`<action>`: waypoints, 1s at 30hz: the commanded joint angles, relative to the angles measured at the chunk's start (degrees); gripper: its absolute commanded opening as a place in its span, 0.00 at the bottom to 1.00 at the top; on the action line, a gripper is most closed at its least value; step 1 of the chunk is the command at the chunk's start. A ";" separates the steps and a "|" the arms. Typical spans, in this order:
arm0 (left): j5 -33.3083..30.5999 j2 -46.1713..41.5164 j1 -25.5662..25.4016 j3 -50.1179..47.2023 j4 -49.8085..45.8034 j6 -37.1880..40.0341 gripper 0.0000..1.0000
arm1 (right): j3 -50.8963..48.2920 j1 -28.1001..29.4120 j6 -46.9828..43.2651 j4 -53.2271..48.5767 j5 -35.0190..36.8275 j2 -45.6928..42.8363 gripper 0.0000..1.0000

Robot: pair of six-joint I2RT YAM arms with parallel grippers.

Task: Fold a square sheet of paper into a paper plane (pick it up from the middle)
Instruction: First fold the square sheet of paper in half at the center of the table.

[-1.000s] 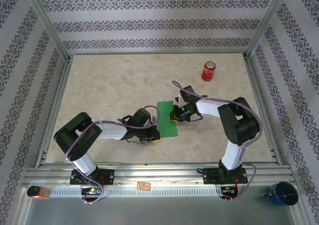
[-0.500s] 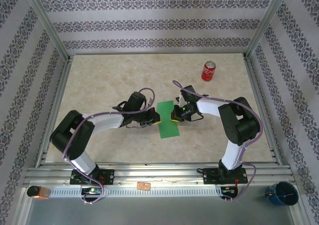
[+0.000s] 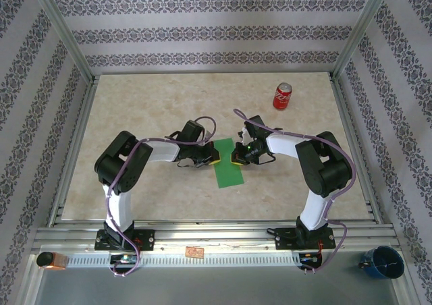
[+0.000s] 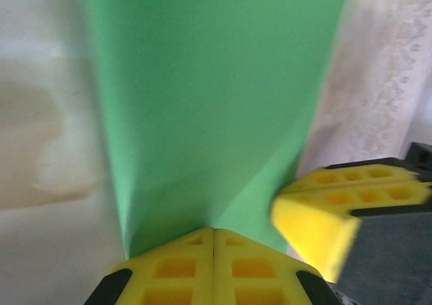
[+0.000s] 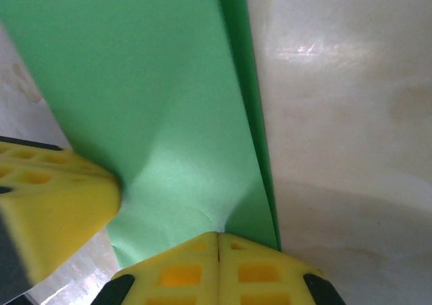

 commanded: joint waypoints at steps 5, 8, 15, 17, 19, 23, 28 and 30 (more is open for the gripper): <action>-0.62 1.40 1.73 -6.85 4.84 -2.21 0.02 | -1.15 -0.96 -1.82 -6.88 6.07 2.98 0.00; -0.48 -0.78 1.86 -6.54 4.39 -2.35 0.04 | -1.04 -1.05 -2.08 -7.14 6.27 2.98 0.00; 1.20 -2.58 2.00 0.61 0.67 -0.48 0.08 | -0.80 -1.23 -2.82 -7.28 5.75 2.93 0.00; 0.78 -1.90 2.25 2.30 -0.54 0.27 0.08 | -0.69 -1.23 -3.06 -7.42 5.49 3.02 0.00; 0.57 -0.87 2.78 3.31 -0.84 0.65 0.08 | -0.55 -1.23 -3.20 -7.49 5.26 3.20 0.00; 0.97 2.10 3.96 3.24 2.31 0.14 0.08 | -0.33 -1.23 -3.31 -7.59 5.12 3.65 0.00; 1.11 5.26 4.78 2.58 1.38 0.78 0.07 | -0.52 -1.26 -3.42 -7.77 5.48 3.77 0.00; 0.20 5.78 4.86 2.24 -0.28 1.29 0.06 | -0.69 -1.31 -3.42 -7.75 5.55 3.86 0.00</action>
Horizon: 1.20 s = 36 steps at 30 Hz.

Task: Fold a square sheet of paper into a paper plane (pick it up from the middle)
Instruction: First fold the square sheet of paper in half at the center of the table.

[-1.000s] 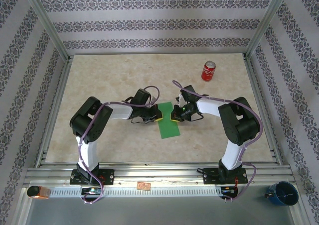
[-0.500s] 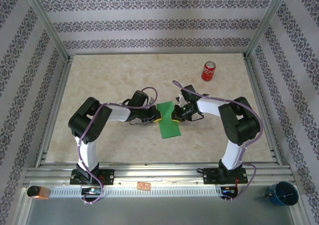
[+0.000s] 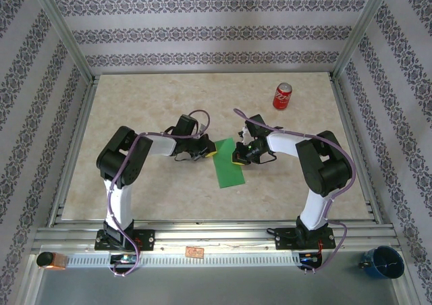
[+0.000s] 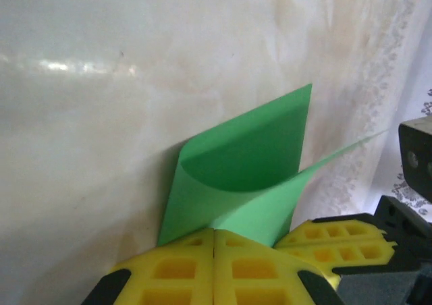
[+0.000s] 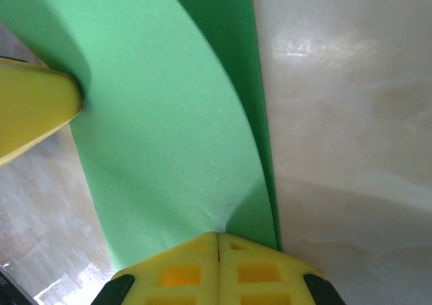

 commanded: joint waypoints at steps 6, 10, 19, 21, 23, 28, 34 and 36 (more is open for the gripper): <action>-5.04 0.65 0.15 -0.64 -7.50 2.98 0.06 | -1.65 -0.66 -0.91 -5.76 5.61 3.15 0.00; -4.46 -0.98 0.13 2.99 -10.21 3.51 0.07 | -1.19 -0.66 -1.24 -6.33 5.52 2.82 0.00; -2.66 1.72 -0.04 11.50 -17.52 7.76 0.07 | -0.79 -0.57 -1.19 -6.12 5.07 3.07 0.00; -2.94 2.62 -0.04 12.84 -18.49 8.21 0.07 | -0.96 -0.66 -1.13 -6.13 5.39 3.02 0.00; -4.51 3.57 0.11 13.61 -19.76 8.45 0.07 | -1.30 -0.66 -1.14 -5.96 5.27 3.07 0.00; -6.44 6.64 0.56 14.19 -19.58 8.18 0.07 | -1.70 -0.66 -1.31 -5.85 5.08 3.20 0.00; -9.71 7.60 1.22 14.37 -21.74 7.47 0.06 | -2.08 -0.72 -1.48 -6.10 5.26 2.90 0.00; -10.63 7.26 1.65 14.35 -22.41 7.58 0.06 | -2.02 -0.75 -1.49 -6.04 5.26 2.84 0.00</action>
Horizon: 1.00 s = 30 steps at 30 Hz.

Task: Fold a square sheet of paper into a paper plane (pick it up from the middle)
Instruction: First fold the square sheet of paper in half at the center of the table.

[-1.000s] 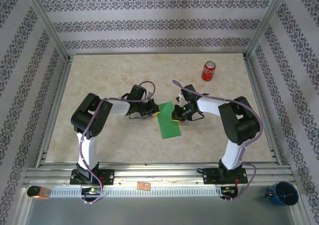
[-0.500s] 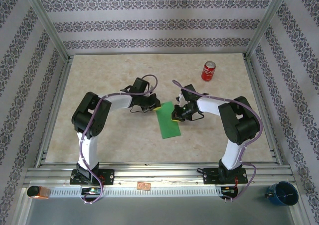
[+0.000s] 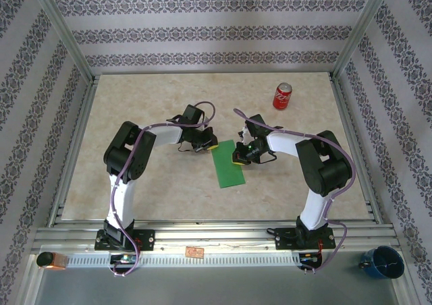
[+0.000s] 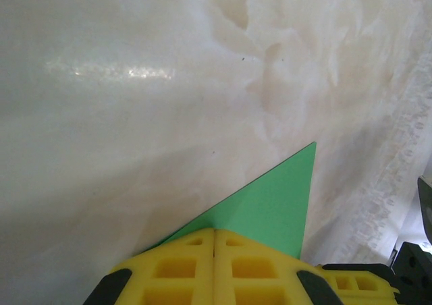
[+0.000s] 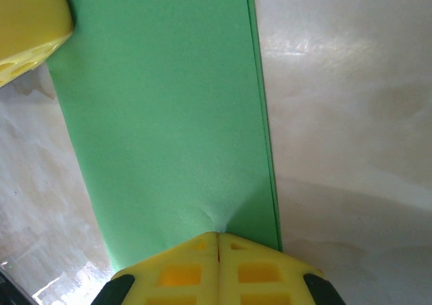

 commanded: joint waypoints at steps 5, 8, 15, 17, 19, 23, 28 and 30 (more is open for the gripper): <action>-5.40 1.83 2.98 -0.88 -4.11 0.75 0.06 | -2.42 -0.66 -1.09 -5.32 5.11 2.93 0.00; -5.06 1.73 3.87 -1.79 -2.45 -0.10 0.07 | -2.42 -0.74 -1.37 -5.41 5.02 2.95 0.00; -2.83 0.86 5.25 -4.52 3.24 -0.56 0.11 | -2.51 -1.01 -1.43 -5.50 5.02 2.83 0.00; -2.66 0.69 5.25 -4.45 3.12 0.02 0.11 | -2.34 -1.00 -1.50 -5.52 4.93 2.93 0.00; -2.75 0.18 5.26 -4.71 3.49 0.36 0.13 | -2.33 -1.01 -1.57 -5.57 4.84 2.94 0.00; -2.07 -1.08 5.36 -5.15 4.61 1.15 0.17 | -2.16 -1.18 -1.95 -5.67 4.58 2.94 0.00; -1.03 -3.17 5.41 -5.33 5.45 1.93 0.22 | -2.13 -1.31 -2.29 -5.76 4.32 2.93 0.00; -0.41 -4.11 5.35 -5.77 6.18 1.40 0.23 | -1.96 -1.36 -2.43 -5.80 4.23 2.94 0.00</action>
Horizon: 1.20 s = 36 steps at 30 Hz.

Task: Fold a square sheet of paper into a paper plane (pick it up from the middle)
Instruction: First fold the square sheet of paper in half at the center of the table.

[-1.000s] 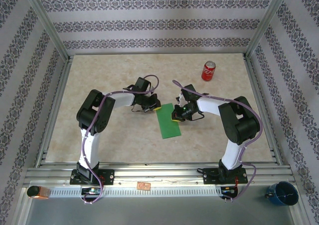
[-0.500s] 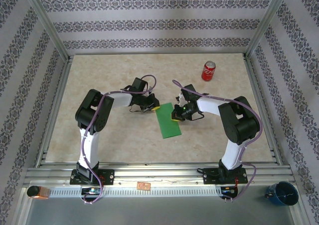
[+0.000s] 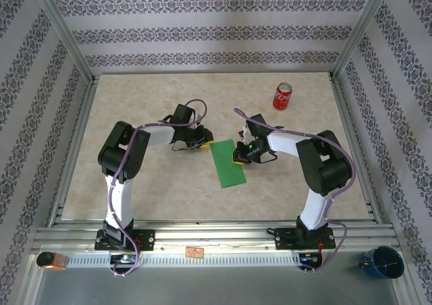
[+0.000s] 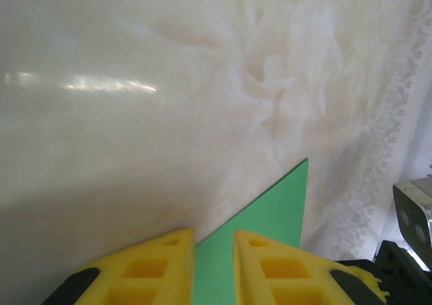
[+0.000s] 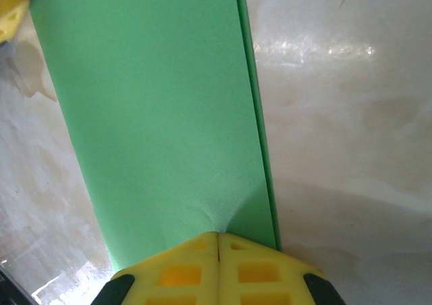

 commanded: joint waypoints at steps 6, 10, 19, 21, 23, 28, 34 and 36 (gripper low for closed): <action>-0.71 -4.38 -0.11 -4.30 5.83 -2.69 0.14 | -1.96 -0.99 -1.49 -6.17 5.08 2.48 0.00; -1.81 -6.18 -1.74 -5.79 7.42 -3.53 0.07 | -2.13 -1.04 -1.55 -6.04 4.86 2.42 0.00; -9.51 -11.08 -1.95 -8.02 3.75 -2.46 0.12 | -2.44 -1.08 -1.29 -5.62 4.77 2.43 0.00; -6.71 -10.27 -2.04 -7.06 4.74 -2.23 0.05 | -2.44 -1.08 -1.20 -5.52 4.69 2.52 0.00; -3.98 -8.77 -2.50 -5.90 5.70 -2.44 0.03 | -2.44 -1.08 -1.20 -5.48 4.71 2.65 0.00; -0.03 -4.22 -3.76 -4.02 9.65 -5.09 0.00 | -2.50 -1.12 -1.07 -5.61 5.03 2.59 0.00; -1.77 -1.93 -4.29 -4.52 9.62 -4.97 0.00 | -2.55 -1.25 -0.76 -5.34 4.77 2.65 0.00; -3.26 -1.16 -4.19 -4.86 8.21 -4.01 0.00 | -2.53 -1.25 -0.68 -5.34 4.62 2.63 0.00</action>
